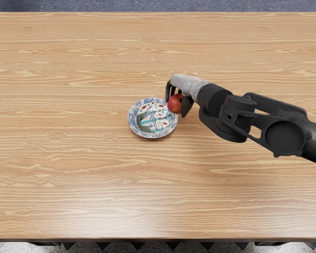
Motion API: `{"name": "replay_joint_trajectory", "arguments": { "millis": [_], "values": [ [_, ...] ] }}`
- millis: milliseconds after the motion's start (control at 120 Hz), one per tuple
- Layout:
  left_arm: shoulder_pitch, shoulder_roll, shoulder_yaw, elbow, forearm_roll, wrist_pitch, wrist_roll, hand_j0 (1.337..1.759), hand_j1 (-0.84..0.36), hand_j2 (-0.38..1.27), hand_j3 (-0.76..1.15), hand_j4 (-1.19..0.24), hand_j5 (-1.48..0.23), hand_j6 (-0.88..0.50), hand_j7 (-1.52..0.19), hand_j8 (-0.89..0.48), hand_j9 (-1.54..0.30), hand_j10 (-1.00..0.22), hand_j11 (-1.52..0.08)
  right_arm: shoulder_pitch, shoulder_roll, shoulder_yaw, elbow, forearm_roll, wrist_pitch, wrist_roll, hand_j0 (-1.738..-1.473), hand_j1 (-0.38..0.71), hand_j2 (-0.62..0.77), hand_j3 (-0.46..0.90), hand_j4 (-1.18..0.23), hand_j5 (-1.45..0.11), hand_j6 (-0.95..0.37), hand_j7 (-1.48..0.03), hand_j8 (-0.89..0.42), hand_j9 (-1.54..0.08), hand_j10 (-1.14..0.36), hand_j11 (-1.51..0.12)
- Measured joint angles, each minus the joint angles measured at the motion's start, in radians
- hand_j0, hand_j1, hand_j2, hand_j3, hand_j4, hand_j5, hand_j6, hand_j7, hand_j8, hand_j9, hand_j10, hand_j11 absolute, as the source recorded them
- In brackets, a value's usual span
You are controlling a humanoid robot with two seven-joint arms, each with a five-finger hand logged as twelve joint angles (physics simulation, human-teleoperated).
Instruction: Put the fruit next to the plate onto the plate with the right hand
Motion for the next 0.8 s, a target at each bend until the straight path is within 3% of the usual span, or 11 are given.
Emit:
{"name": "replay_joint_trajectory", "arguments": {
  "millis": [292, 550, 800],
  "values": [
    [0.0, 0.0, 0.0, 0.0, 0.0, 0.0, 0.0, 1.658, 0.35, 0.0, 0.0, 0.0, 0.0, 0.0, 0.0, 0.0, 0.0, 0.0, 0.0, 0.007, 0.066, 0.003, -0.011, -0.005, -0.008, 0.0, -1.653, 0.18, 0.19, 0.0, -0.71, -1.04, -0.45, -1.0, -0.46, -1.05, -0.74, -1.06],
    [0.0, 0.0, 0.0, 0.0, 0.0, 0.0, 0.0, 1.658, 0.35, 0.0, 0.0, 0.0, 0.0, 0.0, 0.0, 0.0, 0.0, 0.0, 0.0, 0.002, 0.113, -0.004, -0.082, -0.007, -0.01, 0.0, -1.652, 0.18, 0.16, 0.0, -0.71, -1.03, -0.44, -1.0, -0.46, -1.05, -0.74, -1.06],
    [0.0, 0.0, 0.0, 0.0, 0.0, 0.0, 0.0, 1.658, 0.35, 0.0, 0.0, 0.0, 0.0, 0.0, 0.0, 0.0, 0.0, 0.0, 0.0, 0.004, 0.154, -0.011, -0.111, -0.007, -0.008, 0.0, -1.653, 0.2, 0.23, 0.0, -0.7, -1.03, -0.44, -1.0, -0.46, -1.04, -0.74, -1.05]
  ]
}}
